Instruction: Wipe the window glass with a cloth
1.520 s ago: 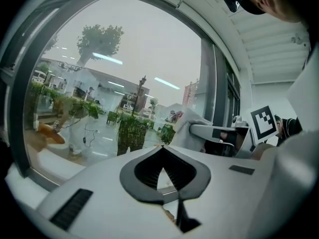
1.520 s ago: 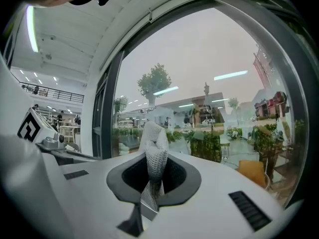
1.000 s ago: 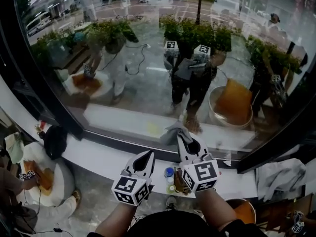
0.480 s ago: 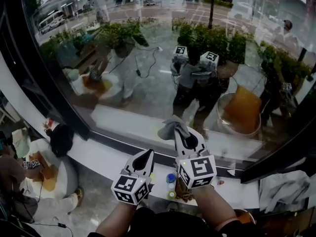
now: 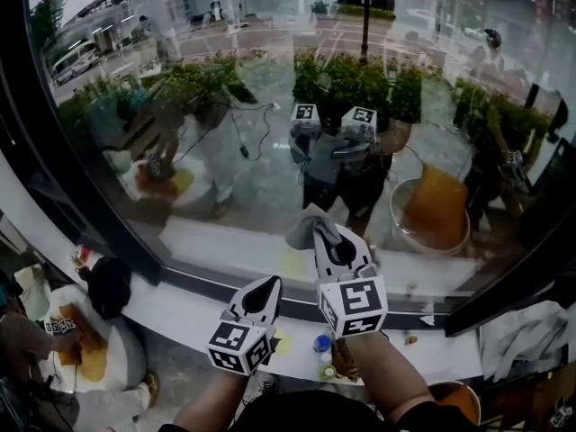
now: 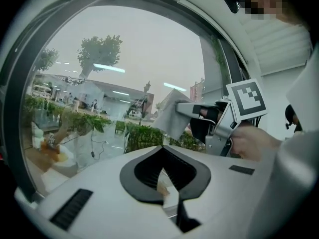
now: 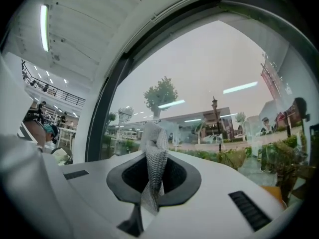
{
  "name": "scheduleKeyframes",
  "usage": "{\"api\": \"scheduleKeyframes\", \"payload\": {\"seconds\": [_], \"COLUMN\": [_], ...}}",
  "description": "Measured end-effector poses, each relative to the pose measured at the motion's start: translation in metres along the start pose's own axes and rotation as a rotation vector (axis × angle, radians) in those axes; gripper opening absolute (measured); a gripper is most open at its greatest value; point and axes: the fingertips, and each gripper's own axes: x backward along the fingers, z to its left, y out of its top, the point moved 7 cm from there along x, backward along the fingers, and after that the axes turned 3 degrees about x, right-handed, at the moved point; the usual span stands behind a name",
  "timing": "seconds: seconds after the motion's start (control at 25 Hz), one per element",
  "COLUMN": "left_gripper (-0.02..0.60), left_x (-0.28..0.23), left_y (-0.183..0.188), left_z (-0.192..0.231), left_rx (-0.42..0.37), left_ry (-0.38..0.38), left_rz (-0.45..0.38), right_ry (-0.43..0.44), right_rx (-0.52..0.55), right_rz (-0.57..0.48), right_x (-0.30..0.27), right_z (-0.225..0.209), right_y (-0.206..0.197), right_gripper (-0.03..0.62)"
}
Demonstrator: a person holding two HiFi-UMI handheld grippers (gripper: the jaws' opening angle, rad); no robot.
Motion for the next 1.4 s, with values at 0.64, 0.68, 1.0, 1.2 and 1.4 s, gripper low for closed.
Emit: {"api": "scheduleKeyframes", "payload": {"seconds": [0.64,0.68,1.0,1.2,1.4], "left_gripper": [0.008,0.008,0.008,0.008,0.008], "left_x": [0.003,0.000,-0.019,-0.031,-0.038], "left_y": [0.017,0.018,0.019,0.020,0.017], "left_z": [0.133,0.135,0.148,0.153,0.152], "left_rx": [0.007,0.006,0.005,0.001,0.000], "left_ry": [-0.109,-0.117,-0.168,-0.199,-0.233], "left_rz": [0.012,0.012,0.027,0.035,0.044], "right_ry": [-0.175,-0.184,-0.281,-0.317,-0.325], "right_rx": [0.164,0.171,0.284,0.333,0.332], "right_rz": [0.011,0.013,0.035,0.040,0.049], "right_x": [-0.117,-0.120,-0.134,-0.135,-0.135], "right_z": [0.074,0.073,0.068,0.072,0.074], "right_y": [0.022,0.023,0.022,0.021,0.022], "right_gripper": [0.041,0.041,0.041,0.041,0.041]}}
